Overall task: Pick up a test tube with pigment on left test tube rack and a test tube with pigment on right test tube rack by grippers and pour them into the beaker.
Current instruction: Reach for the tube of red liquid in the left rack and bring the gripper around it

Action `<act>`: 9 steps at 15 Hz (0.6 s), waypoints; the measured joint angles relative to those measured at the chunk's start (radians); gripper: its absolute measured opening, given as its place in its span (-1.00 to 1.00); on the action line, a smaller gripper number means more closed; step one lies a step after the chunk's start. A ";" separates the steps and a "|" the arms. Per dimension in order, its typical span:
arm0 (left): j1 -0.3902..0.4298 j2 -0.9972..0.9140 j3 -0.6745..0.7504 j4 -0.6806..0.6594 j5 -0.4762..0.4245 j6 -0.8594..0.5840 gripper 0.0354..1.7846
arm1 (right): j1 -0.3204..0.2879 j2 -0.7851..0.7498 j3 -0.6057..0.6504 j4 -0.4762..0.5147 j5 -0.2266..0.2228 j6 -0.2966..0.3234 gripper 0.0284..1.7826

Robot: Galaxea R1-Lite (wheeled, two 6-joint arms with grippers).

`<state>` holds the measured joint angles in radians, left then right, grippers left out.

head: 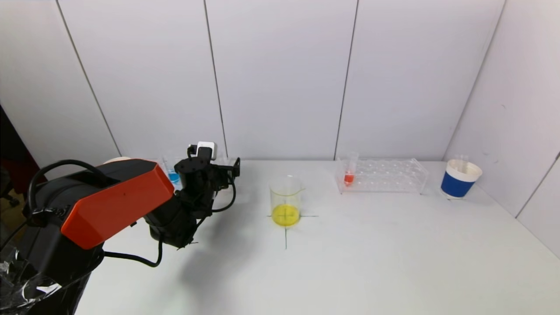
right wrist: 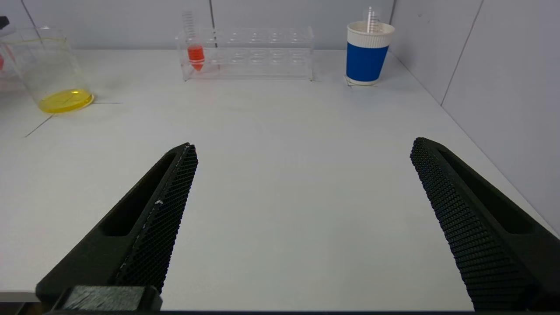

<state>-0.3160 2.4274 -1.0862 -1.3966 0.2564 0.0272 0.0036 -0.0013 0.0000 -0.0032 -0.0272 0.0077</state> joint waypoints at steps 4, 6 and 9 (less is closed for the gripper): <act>0.002 0.001 -0.005 0.001 0.000 0.000 0.98 | 0.000 0.000 0.000 0.000 0.000 0.000 0.99; 0.004 0.001 -0.009 0.001 0.000 0.000 0.98 | 0.000 0.000 0.000 0.000 0.000 0.000 0.99; 0.005 0.006 -0.015 0.002 0.001 0.000 0.98 | 0.000 0.000 0.000 0.000 0.000 0.000 0.99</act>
<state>-0.3106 2.4336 -1.1011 -1.3945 0.2572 0.0272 0.0032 -0.0013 0.0000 -0.0032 -0.0272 0.0077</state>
